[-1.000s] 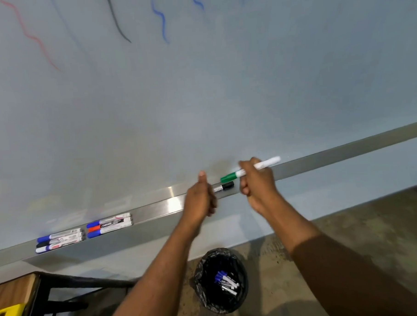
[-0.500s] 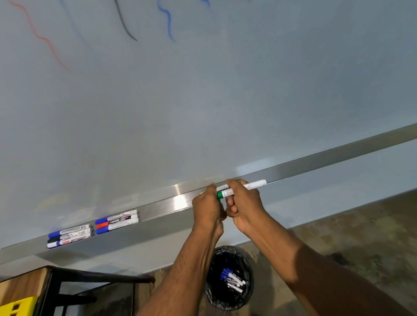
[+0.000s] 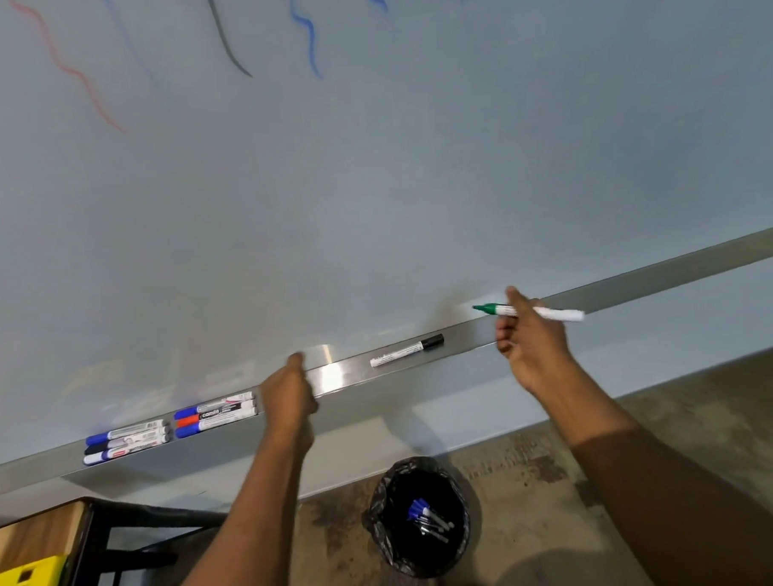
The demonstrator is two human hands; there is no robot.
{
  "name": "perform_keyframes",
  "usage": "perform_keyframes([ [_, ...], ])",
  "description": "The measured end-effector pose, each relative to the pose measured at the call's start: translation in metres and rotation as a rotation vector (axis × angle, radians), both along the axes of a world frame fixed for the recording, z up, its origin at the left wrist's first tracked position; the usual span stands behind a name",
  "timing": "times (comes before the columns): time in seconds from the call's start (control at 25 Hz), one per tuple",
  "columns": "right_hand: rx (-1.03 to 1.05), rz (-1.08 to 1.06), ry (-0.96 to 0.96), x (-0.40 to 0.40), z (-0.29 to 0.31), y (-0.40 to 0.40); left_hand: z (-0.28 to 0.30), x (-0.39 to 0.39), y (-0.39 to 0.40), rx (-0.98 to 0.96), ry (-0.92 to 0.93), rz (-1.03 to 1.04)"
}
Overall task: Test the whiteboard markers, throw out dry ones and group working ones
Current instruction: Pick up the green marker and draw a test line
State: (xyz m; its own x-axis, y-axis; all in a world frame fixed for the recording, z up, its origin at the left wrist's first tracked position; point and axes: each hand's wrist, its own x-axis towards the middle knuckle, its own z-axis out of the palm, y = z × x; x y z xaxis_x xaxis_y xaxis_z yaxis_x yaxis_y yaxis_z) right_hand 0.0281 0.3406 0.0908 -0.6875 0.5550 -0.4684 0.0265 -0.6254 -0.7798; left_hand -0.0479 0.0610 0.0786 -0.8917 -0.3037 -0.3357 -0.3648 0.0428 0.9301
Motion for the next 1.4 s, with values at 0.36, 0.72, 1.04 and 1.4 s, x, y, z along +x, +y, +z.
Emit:
perform_keyframes([
  [0.36,0.647,0.284,0.129,-0.027,0.029,-0.062,0.063,0.000,0.083,-0.828,0.530,-0.512],
  [0.72,1.172,-0.129,0.769,-0.062,0.267,-0.008,0.320,-0.057,0.109,-1.162,1.606,-0.240],
  [1.04,1.523,-0.289,0.892,-0.083,0.469,0.012,0.522,-0.057,0.105,-1.383,1.622,-0.009],
  [1.4,1.541,-0.363,0.880,-0.093,0.574,0.023,0.575,-0.069,0.115,-1.474,1.478,-0.145],
])
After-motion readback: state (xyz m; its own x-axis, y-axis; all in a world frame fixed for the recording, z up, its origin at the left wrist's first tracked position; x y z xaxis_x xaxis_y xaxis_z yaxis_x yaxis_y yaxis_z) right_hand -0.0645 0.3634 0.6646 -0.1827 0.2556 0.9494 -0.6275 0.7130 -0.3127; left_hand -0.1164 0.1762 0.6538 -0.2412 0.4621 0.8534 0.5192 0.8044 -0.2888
